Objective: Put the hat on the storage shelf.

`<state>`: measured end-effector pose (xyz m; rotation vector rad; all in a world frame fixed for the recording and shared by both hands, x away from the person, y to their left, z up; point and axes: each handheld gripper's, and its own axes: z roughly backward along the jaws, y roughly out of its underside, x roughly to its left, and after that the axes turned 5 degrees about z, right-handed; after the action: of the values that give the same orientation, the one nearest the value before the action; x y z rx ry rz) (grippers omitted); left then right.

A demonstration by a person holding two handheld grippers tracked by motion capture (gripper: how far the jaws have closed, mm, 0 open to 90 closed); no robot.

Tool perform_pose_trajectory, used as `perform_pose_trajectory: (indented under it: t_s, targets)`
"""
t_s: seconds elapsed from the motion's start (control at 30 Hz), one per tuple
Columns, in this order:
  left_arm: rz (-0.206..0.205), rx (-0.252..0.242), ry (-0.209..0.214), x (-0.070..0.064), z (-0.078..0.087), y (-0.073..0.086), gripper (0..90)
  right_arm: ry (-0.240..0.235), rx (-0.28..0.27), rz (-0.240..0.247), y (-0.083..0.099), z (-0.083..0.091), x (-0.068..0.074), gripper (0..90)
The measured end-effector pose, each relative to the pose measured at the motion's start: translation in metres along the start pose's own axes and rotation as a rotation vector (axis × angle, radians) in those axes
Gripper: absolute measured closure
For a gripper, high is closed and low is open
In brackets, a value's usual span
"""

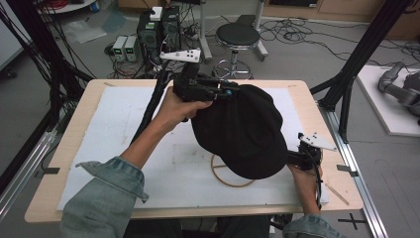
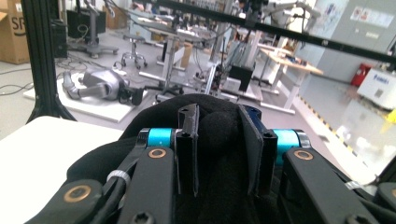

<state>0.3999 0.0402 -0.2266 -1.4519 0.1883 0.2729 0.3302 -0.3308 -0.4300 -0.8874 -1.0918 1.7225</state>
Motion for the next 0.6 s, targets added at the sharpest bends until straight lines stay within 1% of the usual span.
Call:
perform_pose_trajectory:
  t_s: [0.07,0.13,0.2,0.3,0.37,0.6]
  targets:
    - [-0.003,0.026,-0.005,-0.001,-0.003,0.002,69.5,0.000,0.000,0.000,0.000,0.000,0.000,6.8]
    - [-0.016,0.047,-0.012,-0.001,-0.006,0.004,69.5,0.000,0.000,0.000,0.000,0.000,0.000,6.8]
    - [-0.022,0.055,-0.009,-0.001,-0.009,0.006,69.4,-0.003,0.003,-0.008,0.000,0.000,0.000,6.8]
    - [-0.026,0.064,-0.016,-0.001,-0.011,0.008,69.5,-0.003,0.002,-0.006,0.000,0.000,0.000,6.8]
    - [-0.030,0.067,-0.012,0.000,-0.011,0.009,69.5,-0.003,0.003,-0.004,0.000,0.000,0.000,6.8]
    - [-0.029,0.073,-0.015,0.000,-0.012,0.014,69.4,-0.003,0.003,-0.005,0.000,0.000,0.000,6.8]
